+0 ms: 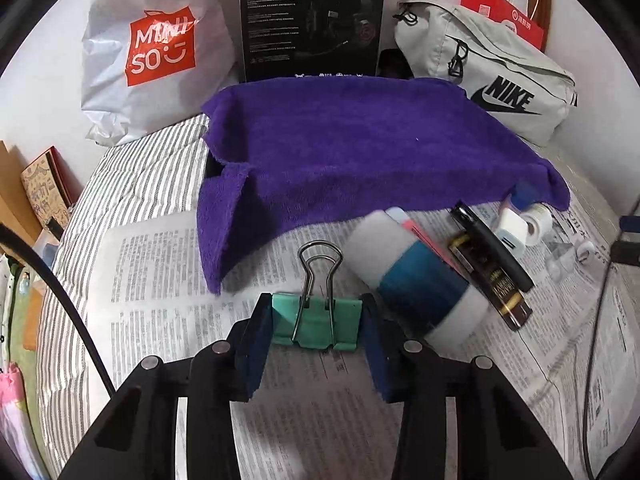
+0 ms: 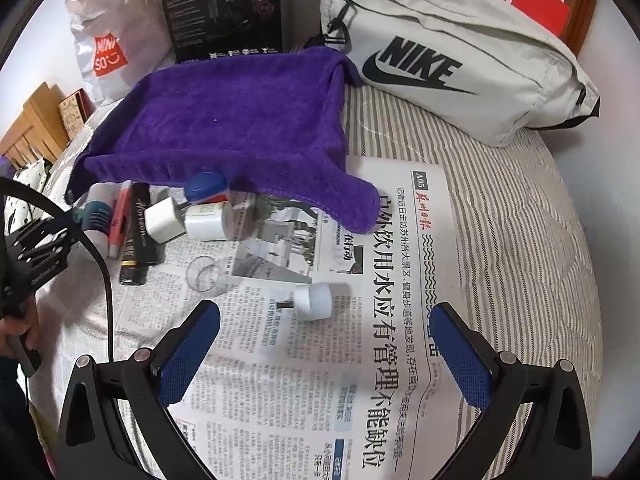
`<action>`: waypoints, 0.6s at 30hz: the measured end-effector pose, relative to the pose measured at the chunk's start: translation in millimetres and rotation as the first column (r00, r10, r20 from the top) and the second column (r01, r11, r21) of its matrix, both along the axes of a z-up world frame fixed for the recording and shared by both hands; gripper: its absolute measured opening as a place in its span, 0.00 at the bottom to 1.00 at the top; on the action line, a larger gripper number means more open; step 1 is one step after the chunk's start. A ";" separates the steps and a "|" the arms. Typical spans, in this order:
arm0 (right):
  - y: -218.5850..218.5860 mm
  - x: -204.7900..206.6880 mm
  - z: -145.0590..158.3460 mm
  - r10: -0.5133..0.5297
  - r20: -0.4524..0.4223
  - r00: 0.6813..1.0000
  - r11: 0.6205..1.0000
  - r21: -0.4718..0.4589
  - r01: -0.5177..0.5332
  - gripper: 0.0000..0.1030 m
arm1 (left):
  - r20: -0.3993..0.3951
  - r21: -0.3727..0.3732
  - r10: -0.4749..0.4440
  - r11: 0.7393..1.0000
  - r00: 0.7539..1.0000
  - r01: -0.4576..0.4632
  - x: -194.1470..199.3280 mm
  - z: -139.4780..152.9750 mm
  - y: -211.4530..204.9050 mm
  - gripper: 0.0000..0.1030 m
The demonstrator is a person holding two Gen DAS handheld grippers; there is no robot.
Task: Organize rigid objects
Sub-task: 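Grasp the green binder clip with the left tool while the right tool grasps the clear plastic cup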
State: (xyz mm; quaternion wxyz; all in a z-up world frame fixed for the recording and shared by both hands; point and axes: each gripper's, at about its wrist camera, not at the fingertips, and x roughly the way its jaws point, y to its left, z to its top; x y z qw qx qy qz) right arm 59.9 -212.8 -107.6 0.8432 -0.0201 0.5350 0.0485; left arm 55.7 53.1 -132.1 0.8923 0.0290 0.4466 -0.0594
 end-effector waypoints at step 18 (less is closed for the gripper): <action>60.3 11.4 -31.8 0.236 0.082 0.968 0.967 0.074 -0.242 0.71 | 0.015 -0.010 0.087 0.996 0.996 -0.087 -12.0 -1.1 -2.9 0.40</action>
